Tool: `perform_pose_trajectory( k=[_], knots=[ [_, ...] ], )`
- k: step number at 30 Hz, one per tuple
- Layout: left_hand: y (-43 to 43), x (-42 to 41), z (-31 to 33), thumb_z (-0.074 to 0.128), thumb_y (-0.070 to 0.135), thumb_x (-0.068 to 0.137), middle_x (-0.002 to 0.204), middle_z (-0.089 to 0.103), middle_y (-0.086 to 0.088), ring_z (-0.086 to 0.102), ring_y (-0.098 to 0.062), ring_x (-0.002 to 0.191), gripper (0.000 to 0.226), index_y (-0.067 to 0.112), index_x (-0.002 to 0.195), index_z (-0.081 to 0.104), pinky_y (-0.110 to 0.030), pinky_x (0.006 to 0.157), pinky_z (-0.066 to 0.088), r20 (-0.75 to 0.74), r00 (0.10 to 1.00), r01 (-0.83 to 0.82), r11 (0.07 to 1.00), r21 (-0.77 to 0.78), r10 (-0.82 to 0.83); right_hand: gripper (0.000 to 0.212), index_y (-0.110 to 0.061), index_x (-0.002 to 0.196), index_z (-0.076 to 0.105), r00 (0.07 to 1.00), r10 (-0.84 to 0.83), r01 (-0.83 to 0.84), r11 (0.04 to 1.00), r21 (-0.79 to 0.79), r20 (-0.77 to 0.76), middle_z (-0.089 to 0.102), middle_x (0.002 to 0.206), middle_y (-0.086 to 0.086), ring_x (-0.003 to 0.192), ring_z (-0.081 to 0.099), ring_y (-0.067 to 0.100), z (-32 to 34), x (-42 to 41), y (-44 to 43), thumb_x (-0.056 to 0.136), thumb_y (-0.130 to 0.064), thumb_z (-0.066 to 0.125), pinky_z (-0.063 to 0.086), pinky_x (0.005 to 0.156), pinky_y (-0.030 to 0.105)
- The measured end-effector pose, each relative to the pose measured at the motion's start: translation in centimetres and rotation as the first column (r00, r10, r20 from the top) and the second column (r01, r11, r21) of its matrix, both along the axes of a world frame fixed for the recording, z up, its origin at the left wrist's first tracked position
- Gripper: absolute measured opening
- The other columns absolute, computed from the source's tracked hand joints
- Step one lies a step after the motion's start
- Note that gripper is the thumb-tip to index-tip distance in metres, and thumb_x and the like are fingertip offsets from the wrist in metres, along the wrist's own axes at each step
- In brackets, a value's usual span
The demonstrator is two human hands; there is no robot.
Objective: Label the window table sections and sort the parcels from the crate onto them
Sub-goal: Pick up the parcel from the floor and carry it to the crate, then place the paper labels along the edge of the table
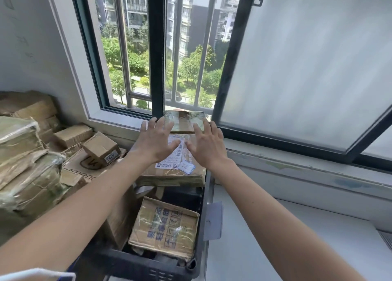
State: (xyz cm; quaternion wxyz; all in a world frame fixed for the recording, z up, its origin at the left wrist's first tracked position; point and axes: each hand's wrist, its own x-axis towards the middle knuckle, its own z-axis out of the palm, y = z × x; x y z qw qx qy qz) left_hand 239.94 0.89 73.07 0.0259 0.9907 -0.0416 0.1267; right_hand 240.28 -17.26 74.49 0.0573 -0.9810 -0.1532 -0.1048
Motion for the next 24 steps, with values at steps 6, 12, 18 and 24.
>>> perform_pose_trajectory(
  k=[6,12,18,24],
  knots=[
    [-3.7,-2.3,1.2,0.029,0.066,0.094,0.16,0.022,-0.007,0.016,-0.031,0.147,0.067,0.03,0.15,0.029,-0.055,0.118,0.017,-0.027,0.998,-0.061,0.998,-0.005,0.061,0.065,-0.02,0.154,0.024,0.998,0.056,-0.057,0.998,0.038,0.042,0.015,0.163,0.015,0.151,0.01,0.036,0.6,-0.1,-2.5,0.101,-0.055,0.036,0.013,0.121,0.049],
    [-9.4,-4.8,1.6,0.027,0.065,0.094,0.158,0.027,-0.005,0.024,-0.03,0.145,0.066,0.03,0.151,0.026,-0.052,0.115,0.024,-0.013,0.985,-0.174,0.983,0.057,0.175,0.066,-0.016,0.154,0.024,0.986,0.158,-0.163,0.977,0.137,0.047,0.015,0.163,0.014,0.151,0.012,0.035,0.4,-0.1,-7.4,0.101,-0.053,0.038,0.015,0.121,0.048],
    [-15.5,-7.5,-1.0,0.029,0.061,0.097,0.16,0.024,-0.006,0.019,-0.032,0.146,0.067,0.03,0.155,0.018,-0.05,0.118,0.014,-0.124,0.939,-0.33,0.942,-0.062,0.321,0.067,-0.015,0.156,0.02,0.954,0.301,-0.298,0.949,0.099,-0.012,0.014,0.164,0.016,0.151,0.011,0.036,-2.2,-0.8,-13.5,0.102,-0.05,0.038,0.014,0.123,0.048],
    [-19.6,-9.2,-3.8,0.04,0.059,0.095,0.153,0.035,-0.009,0.028,-0.032,0.141,0.064,0.027,0.15,0.032,-0.049,0.117,0.022,-0.079,0.935,-0.352,0.931,-0.099,0.346,0.066,-0.014,0.155,0.022,0.927,0.373,-0.37,0.927,0.059,-0.051,0.019,0.161,0.016,0.15,0.014,0.034,-5.1,-1.2,-15.7,0.102,-0.051,0.037,0.017,0.121,0.047]
  ],
)
